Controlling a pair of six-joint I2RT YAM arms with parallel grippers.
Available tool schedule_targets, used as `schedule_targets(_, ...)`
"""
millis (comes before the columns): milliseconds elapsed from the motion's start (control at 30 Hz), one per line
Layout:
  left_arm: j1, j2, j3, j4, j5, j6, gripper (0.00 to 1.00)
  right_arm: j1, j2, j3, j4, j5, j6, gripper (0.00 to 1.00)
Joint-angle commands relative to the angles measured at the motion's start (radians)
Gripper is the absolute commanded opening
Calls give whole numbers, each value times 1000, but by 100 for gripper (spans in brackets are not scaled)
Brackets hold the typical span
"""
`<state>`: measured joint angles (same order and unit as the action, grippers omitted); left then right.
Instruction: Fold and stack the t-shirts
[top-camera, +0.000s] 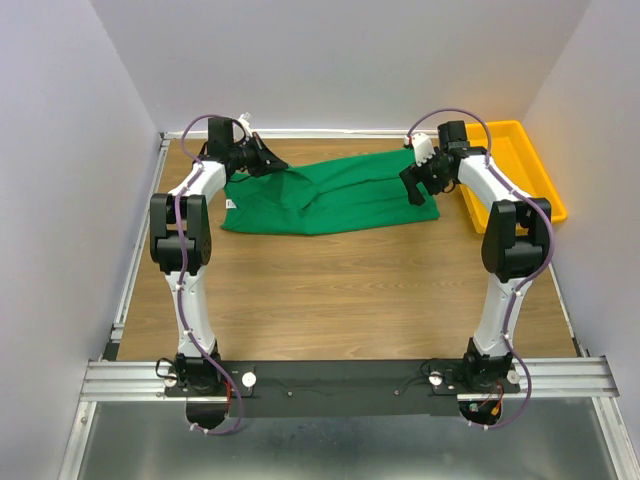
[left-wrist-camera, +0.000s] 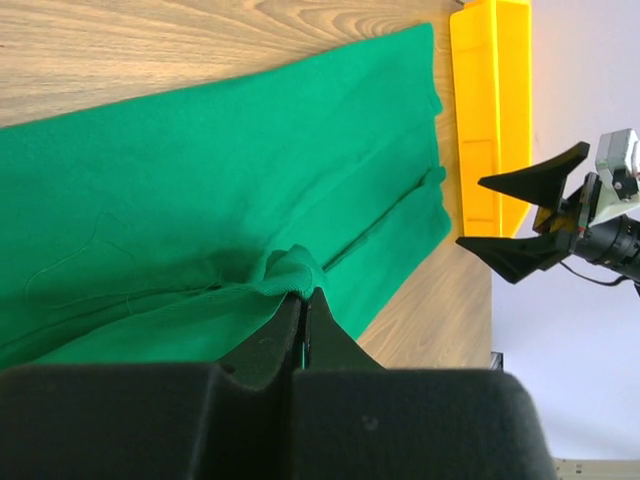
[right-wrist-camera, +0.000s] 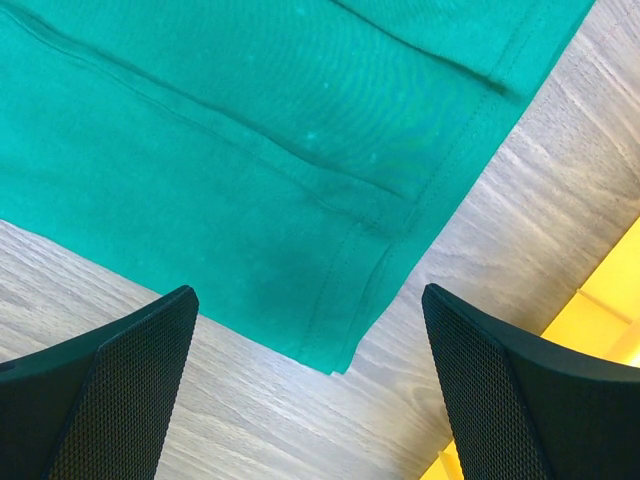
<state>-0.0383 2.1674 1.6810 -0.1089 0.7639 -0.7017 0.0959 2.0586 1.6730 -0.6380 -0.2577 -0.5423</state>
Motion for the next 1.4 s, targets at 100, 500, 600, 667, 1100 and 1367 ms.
schedule_targets(100,9,-14,23,-31,-58,8,0,-7,-38,-4,-8,-35,16,100)
schedule_targets(500,9,-44,17,-32,-60,18,0,-7,-46,5,-8,-58,22,100)
schedule_targets(600,8,-133,-70,7,-55,10,0,-7,-55,-1,-8,-58,22,100)
schedule_targets(667,8,-234,-144,41,-48,-4,0,-7,-58,-2,-8,-63,21,100)
schedule_targets(1100,-5,-667,-708,248,-95,-168,0,-5,-57,1,-8,-98,30,100)
schedule_targets(1367,-58,-813,-849,311,-218,-338,0,-7,-81,-22,-8,-104,22,100)
